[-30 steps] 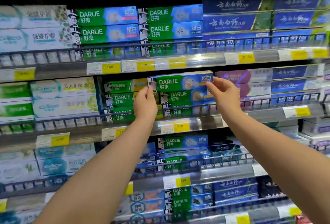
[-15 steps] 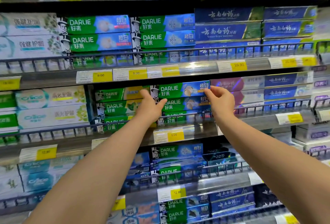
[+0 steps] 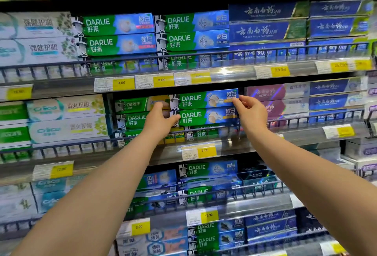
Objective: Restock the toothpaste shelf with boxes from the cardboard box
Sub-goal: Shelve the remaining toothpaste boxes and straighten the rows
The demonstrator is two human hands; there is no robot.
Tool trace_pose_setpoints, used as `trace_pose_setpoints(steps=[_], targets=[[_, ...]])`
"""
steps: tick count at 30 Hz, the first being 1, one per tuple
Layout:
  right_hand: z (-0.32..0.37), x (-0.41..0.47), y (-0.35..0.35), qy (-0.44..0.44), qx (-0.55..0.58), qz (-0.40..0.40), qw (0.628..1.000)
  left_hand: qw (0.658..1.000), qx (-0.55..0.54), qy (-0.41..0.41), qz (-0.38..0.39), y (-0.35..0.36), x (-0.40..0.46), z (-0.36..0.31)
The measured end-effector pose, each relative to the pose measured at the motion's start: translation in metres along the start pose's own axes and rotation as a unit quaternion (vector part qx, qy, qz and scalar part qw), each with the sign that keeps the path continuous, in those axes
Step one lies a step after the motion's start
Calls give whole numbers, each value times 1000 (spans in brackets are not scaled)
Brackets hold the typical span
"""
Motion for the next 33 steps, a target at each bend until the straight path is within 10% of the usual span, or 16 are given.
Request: trace_pose_setpoints(steps=[12,33], targets=[[-19,-2,4,64,54,-19,996,974,-169,-39,-144,-9,-5,17],[-25,10,-25,21,-72,-75,994,974,-188,-9,-127,20,-5,1]])
Point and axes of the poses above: each hand's wrist, its own x-axis towards the middle knuckle, its own y-axis out of the palm, z = x × y, the point moved 8 cm from there along x, towards the middle knuckle, and after that the axes turned 1 degree about -x, right-handed, at the moved point
